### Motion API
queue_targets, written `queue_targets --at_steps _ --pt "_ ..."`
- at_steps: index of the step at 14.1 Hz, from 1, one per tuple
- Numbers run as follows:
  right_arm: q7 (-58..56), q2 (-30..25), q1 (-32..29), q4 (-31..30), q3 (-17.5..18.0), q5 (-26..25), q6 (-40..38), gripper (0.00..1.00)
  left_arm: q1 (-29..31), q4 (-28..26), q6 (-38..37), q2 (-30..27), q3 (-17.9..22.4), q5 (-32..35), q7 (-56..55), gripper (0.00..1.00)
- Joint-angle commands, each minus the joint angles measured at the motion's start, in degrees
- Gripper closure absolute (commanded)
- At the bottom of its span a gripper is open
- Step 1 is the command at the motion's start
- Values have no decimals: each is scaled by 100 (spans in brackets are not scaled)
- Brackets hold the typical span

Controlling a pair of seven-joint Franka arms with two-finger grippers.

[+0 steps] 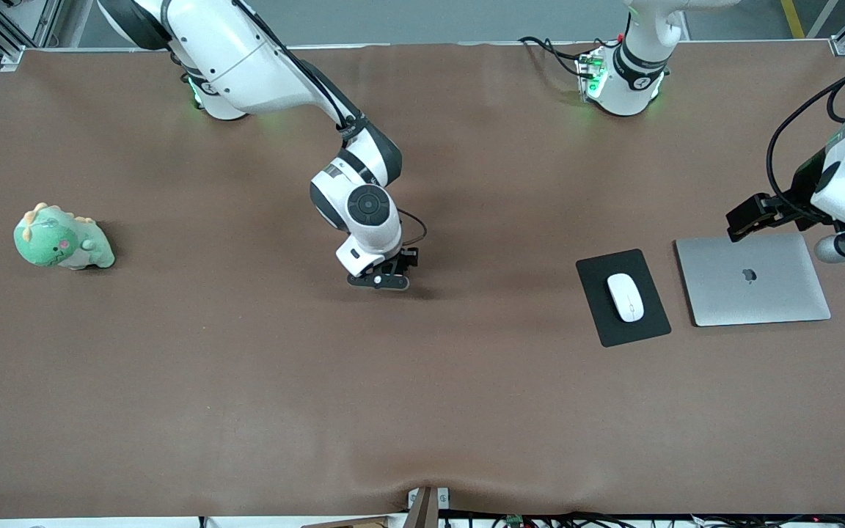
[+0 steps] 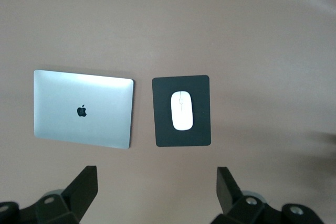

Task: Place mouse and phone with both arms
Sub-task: 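Raise the left gripper away while the right gripper grasps the phone, then carry the black phone with the right gripper toward the green plush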

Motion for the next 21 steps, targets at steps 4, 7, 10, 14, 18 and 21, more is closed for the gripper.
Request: queue_targets --at_steps 4,7,10,14,18,21 --pt "75 -859 -424 -82 66 -135 -1147 100 220 -97 -126 -170 -14 62 355 0" --pt "58 -1167 -627 -109 75 -82 -1516 100 465 -97 -117 -240 -93 18 585 0" --pt "-529 -1500 -960 -257 75 145 -1816 100 485 -193 -108 -441 -137 -70 656 0" --pt "-953 -2028 -1374 -785 58 454 -1816 100 -180 -1009 225 -1038 405 -105 656 0" --pt "-1664 -2529 -1918 -1408 66 454 -1808 100 -526 -1653 446 -1523 812 -501 804 0" --pt "-1761 -2758 -2059 -1743 49 454 -1755 100 -491 -1601 280 -1550 812 -501 963 0"
